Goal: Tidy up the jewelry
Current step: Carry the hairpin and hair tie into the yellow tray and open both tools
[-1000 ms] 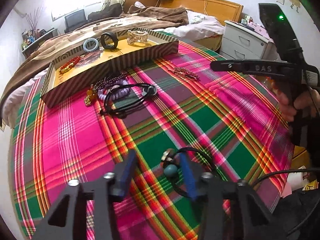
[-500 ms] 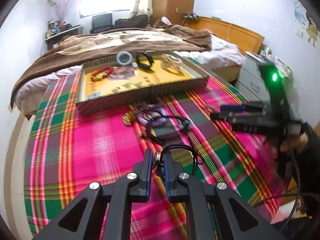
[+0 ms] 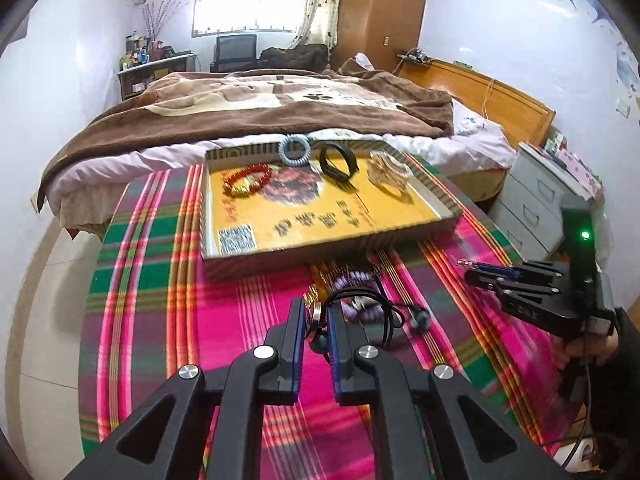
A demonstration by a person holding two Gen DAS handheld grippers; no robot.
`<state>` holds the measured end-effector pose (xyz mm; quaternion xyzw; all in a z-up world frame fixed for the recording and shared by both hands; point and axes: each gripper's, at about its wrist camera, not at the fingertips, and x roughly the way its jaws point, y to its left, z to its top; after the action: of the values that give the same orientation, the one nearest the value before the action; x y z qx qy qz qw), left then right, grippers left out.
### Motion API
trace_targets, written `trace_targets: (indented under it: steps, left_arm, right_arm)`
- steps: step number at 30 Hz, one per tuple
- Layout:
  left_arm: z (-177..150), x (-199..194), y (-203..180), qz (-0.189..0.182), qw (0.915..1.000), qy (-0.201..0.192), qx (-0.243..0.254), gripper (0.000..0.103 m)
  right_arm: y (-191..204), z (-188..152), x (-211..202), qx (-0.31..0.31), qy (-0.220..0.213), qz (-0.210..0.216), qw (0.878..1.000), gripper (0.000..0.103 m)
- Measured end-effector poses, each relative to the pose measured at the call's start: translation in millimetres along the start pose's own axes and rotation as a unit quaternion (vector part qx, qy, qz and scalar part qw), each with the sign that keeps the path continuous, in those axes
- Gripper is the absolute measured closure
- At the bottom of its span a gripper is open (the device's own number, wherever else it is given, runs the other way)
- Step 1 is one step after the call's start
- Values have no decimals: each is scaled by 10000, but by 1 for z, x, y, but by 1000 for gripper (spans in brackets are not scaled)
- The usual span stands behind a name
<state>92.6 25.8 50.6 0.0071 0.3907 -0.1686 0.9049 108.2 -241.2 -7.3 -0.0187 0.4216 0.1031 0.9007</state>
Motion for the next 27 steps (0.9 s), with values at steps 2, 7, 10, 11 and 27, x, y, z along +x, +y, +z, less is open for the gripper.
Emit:
trace_targets:
  steps: [2, 7, 10, 11, 27]
  left_arm:
    - [10, 3, 6, 17, 10000, -35, -61, 92]
    - [43, 19, 23, 47, 9997, -115, -193, 92]
    - [64, 33, 32, 68, 9996, -149, -227, 92]
    - [70, 38, 34, 79, 9996, -137, -241, 92]
    - [103, 146, 65, 279, 9979, 432, -404, 92]
  right_arm:
    - [-1, 11, -9, 65, -153, 57, 9998, 88]
    - [7, 47, -19, 32, -512, 172, 9985, 88]
    - [14, 69, -7, 19, -540, 252, 9982, 88]
    - [16, 73, -4, 30, -532, 295, 9981, 88]
    - [49, 136, 103, -226, 24, 353, 9991, 88]
